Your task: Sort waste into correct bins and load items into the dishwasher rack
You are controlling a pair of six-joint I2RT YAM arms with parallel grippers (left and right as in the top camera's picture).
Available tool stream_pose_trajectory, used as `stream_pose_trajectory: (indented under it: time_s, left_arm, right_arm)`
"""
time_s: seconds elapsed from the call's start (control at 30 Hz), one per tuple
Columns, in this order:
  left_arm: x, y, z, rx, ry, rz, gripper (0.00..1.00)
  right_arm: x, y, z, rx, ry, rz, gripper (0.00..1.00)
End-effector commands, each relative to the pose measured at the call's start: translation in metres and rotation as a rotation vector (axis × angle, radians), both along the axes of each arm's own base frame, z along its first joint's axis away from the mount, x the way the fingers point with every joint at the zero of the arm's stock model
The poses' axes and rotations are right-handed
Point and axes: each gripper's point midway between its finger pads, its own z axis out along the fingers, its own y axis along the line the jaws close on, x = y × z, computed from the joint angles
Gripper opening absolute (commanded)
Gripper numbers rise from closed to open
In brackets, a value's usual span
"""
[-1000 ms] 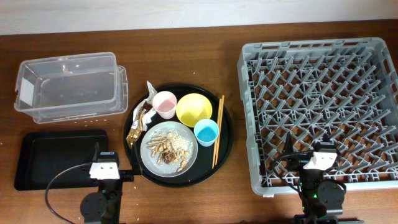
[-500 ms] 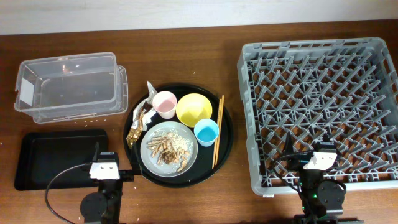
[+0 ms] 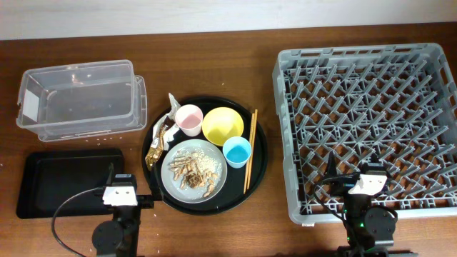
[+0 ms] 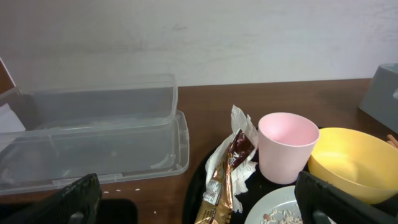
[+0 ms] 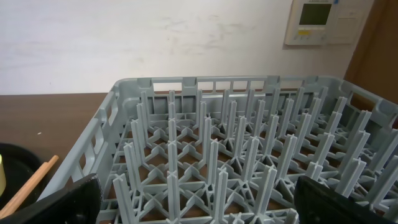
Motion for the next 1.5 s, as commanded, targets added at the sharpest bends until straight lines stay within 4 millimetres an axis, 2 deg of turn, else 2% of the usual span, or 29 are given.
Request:
stream_pose_trajectory:
  time_s: [0.0, 0.37, 0.4, 0.5, 0.6, 0.7, 0.83, 0.93, 1.0, 1.07, 1.2, 1.23, 1.33, 1.47]
  left_arm:
    - [0.0, 0.0, -0.002, 0.015, 0.0, -0.006, 0.99]
    - [0.0, -0.001, -0.001, 0.015, -0.003, -0.008, 0.99]
    - [0.0, -0.007, 0.0, 0.012, -0.007, -0.043, 0.99]
    - [-0.01, -0.058, 0.006, -0.007, -0.031, -0.346, 0.99]
    - [-0.033, -0.102, 0.016, -0.01, -0.077, -0.637, 0.99]
    - [-0.04, -0.109, 0.029, -0.052, -0.112, -0.692, 0.99]
    - [-0.045, -0.109, 0.068, -0.081, -0.245, -0.697, 0.99]
    - [-0.048, -0.108, 0.085, -0.071, -0.27, -0.695, 0.99]
    - [-0.043, -0.103, 0.091, -0.092, -0.231, -0.653, 0.99]
    - [-0.027, -0.088, 0.094, -0.141, -0.111, -0.543, 0.99]
    - [0.012, -0.075, 0.089, -0.009, 0.208, -0.475, 0.99]
    - [0.02, -0.08, 0.086, -0.052, 0.316, -0.51, 0.99]
    - [0.016, -0.1, 0.063, -0.159, 0.463, -0.642, 0.99]
    - [0.023, -0.099, 0.048, -0.191, 0.557, -0.628, 0.99]
  right_arm:
    - [0.0, -0.003, -0.004, 0.003, 0.007, -0.016, 0.99]
    - [0.0, -0.003, -0.004, 0.003, 0.007, -0.016, 0.99]
    - [0.0, -0.003, -0.004, 0.003, 0.007, -0.016, 0.99]
    - [0.0, -0.003, -0.004, 0.003, 0.007, -0.016, 0.99]
    - [0.0, -0.003, -0.004, 0.003, 0.007, -0.016, 0.99]
    - [0.0, -0.003, -0.004, 0.003, 0.007, -0.016, 0.99]
    - [0.0, -0.003, -0.004, 0.003, 0.007, -0.016, 0.99]
    - [0.0, -0.003, -0.004, 0.003, 0.007, -0.016, 0.99]
    - [0.0, -0.003, -0.004, 0.003, 0.007, -0.016, 0.99]
    - [0.0, -0.003, -0.004, 0.003, 0.007, -0.016, 0.99]
    - [0.0, -0.003, -0.004, 0.003, 0.007, -0.016, 0.99]
    - [0.0, -0.003, -0.004, 0.003, 0.007, -0.016, 0.99]
    - [0.0, -0.003, -0.004, 0.003, 0.007, -0.016, 0.99]
    - [0.0, -0.003, -0.004, 0.003, 0.007, -0.016, 0.99]
